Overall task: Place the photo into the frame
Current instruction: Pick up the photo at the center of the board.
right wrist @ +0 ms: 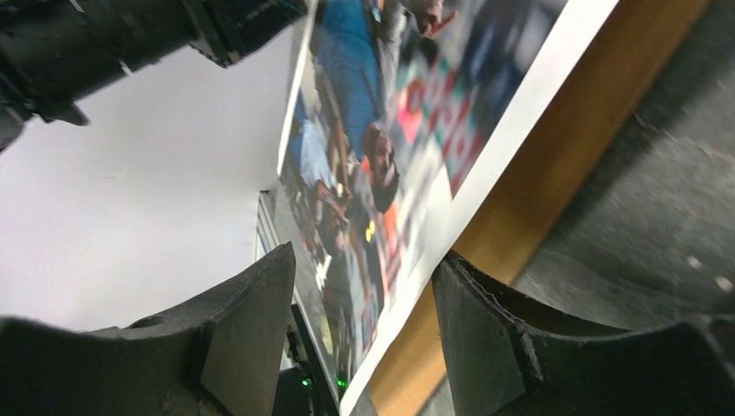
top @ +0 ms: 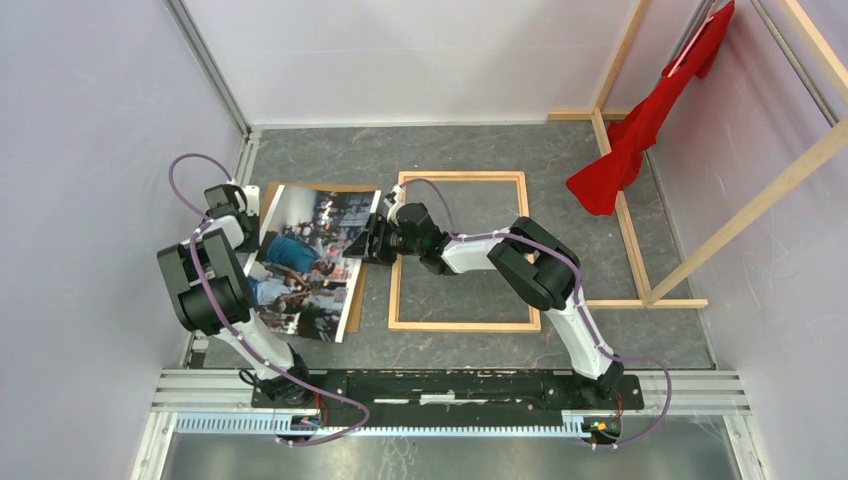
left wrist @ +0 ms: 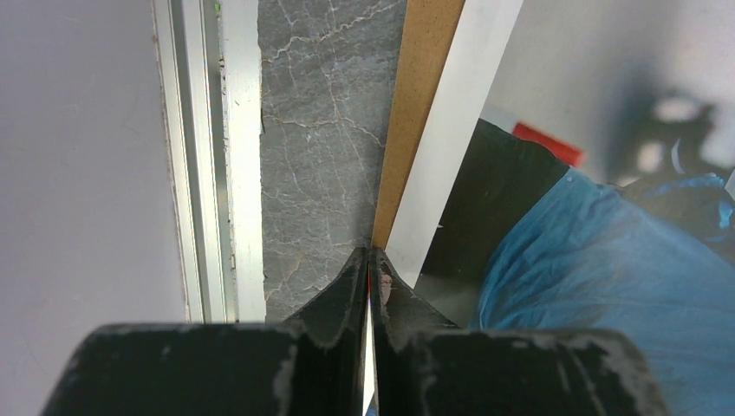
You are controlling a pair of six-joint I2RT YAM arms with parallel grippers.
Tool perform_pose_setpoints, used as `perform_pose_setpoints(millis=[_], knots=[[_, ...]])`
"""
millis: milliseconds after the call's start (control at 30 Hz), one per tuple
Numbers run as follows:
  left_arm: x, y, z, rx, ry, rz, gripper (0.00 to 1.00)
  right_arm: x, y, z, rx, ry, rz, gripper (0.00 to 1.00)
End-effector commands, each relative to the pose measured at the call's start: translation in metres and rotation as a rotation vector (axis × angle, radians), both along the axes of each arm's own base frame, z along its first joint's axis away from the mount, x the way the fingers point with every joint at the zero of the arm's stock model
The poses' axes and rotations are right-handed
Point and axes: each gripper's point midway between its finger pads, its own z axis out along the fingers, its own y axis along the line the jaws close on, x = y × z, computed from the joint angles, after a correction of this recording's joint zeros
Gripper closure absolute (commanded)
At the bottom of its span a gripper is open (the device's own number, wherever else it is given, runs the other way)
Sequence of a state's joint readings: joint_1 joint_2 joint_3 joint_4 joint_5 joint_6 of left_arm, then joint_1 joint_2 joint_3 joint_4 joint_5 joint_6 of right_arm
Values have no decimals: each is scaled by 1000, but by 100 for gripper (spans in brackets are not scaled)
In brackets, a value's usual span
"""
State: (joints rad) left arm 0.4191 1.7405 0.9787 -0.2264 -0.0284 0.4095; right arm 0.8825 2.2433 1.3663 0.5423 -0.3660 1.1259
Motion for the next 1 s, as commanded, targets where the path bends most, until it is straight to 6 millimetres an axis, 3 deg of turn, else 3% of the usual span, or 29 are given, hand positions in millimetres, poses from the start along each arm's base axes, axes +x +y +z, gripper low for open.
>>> perform_pose_setpoints(millis=[0, 467, 533, 600, 667, 767, 867, 967], knots=[[-30, -29, -35, -103, 135, -60, 90, -4, -2, 14, 41, -16, -1, 35], [-31, -32, -34, -116, 140, -67, 90, 5, 21, 0, 38, 16, -7, 41], [-31, -32, -34, -117, 142, -68, 90, 7, 23, -4, 34, 25, -14, 50], [-32, -32, -33, -120, 148, -68, 90, 10, 23, -2, 23, 16, -17, 66], [-30, -32, -29, -124, 144, -65, 88, 14, 19, 12, 19, -36, -22, 84], [-27, -32, -19, -137, 134, -62, 70, 23, 10, 51, -1, -161, -29, 97], [-22, -33, -6, -157, 113, -56, 40, 27, -6, 99, -27, -306, -26, 100], [-17, -32, 7, -166, 90, -55, 28, 29, -34, 148, -63, -441, -33, 100]])
